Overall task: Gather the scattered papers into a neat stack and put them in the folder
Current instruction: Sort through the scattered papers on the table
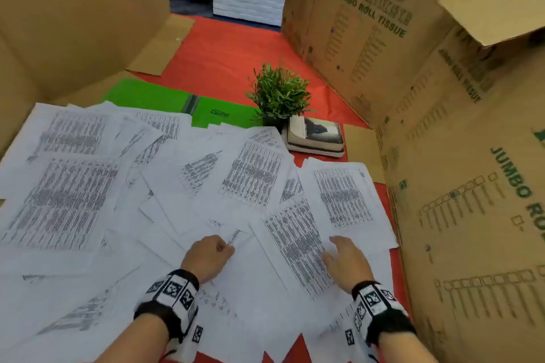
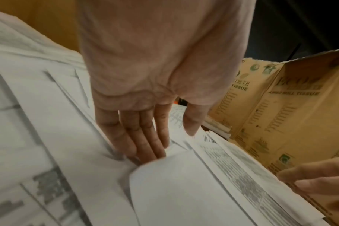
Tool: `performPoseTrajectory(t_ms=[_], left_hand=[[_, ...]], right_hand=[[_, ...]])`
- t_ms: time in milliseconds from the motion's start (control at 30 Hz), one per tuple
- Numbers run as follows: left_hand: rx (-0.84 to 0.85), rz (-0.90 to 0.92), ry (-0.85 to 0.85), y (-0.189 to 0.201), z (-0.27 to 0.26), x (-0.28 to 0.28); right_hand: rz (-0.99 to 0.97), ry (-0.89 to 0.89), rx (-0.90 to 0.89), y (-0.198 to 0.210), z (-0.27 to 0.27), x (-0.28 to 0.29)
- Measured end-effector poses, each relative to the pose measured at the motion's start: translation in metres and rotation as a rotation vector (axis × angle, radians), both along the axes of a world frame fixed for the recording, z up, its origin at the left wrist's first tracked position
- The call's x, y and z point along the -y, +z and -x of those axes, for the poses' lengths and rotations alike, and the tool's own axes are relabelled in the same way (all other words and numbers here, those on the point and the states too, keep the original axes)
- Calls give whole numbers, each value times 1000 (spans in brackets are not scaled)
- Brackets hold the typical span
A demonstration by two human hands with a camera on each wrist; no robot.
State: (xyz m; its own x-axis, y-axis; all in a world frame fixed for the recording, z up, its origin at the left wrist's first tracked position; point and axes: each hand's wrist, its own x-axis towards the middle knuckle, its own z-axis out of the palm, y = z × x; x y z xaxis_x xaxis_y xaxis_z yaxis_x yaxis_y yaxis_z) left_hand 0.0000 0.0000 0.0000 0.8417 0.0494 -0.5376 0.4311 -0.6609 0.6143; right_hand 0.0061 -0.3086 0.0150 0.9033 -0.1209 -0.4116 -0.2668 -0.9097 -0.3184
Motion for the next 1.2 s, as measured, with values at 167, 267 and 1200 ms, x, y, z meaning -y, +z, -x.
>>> performPoseTrajectory(t_ms=[167,267,1200], left_hand=[[-122,11,-73,-14,-2,41],[-123,3,-51,-26,-5,66],[-7,431,417,-31,-86,116]], right_hand=[[139,-16,-146,-21,-3,13],[127,61,-211,-27,15,-1],[-166,-736,-8,-43,-148,93]])
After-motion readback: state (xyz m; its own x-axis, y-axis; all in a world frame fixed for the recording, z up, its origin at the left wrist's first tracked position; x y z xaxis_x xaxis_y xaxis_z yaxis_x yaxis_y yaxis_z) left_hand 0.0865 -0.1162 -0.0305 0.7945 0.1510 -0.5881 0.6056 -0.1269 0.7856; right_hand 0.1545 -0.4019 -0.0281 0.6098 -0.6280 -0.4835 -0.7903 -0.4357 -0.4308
